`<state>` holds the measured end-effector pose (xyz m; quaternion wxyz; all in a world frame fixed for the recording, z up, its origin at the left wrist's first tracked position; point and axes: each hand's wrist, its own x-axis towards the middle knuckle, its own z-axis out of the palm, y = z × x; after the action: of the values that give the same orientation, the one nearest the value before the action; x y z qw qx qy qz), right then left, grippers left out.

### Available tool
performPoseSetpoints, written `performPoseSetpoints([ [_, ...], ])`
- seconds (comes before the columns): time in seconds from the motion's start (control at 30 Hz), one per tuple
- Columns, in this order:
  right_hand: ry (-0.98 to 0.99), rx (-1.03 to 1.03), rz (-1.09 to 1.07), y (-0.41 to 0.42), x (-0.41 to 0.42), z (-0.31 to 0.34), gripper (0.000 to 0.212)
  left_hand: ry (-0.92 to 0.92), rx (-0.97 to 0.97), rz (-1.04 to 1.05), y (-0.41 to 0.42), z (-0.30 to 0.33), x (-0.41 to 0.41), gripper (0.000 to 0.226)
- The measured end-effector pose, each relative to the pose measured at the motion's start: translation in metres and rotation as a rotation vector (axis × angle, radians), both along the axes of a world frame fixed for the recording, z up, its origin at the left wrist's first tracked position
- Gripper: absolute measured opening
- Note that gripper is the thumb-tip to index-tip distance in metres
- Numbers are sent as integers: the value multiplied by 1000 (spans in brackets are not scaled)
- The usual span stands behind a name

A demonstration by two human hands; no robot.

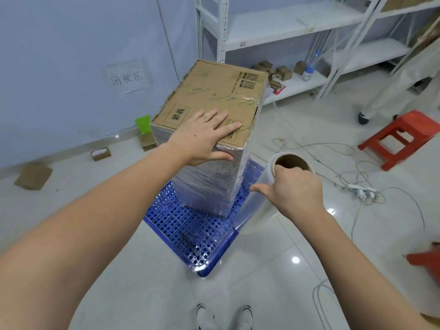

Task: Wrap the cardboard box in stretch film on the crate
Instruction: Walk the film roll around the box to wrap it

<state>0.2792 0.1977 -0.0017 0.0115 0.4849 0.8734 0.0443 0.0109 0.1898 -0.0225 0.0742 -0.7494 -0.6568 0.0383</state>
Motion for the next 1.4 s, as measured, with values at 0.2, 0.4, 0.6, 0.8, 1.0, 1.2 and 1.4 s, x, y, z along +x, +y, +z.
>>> performPoseSetpoints([
  [0.2,31,-50,118,9,23,-1,49,5,-1,44,5,1,11,95],
  [0.4,3,-36,367,-4,26,-1,51,-2,-28,64,5,3,15,94],
  [0.6,25,6,758,-25,15,-2,45,-22,-31,93,4,3,29,94],
  [0.8,-21,-84,911,-34,4,5,37,-44,-26,131,2,5,42,91],
  [1.0,81,-111,762,-63,-2,7,32,-62,-19,142,-1,5,41,91],
  [1.2,145,-140,590,-77,-1,6,43,-198,-18,175,-5,12,39,104],
  [1.4,171,-218,476,-87,-4,13,28,-299,-137,141,-5,25,30,116],
])
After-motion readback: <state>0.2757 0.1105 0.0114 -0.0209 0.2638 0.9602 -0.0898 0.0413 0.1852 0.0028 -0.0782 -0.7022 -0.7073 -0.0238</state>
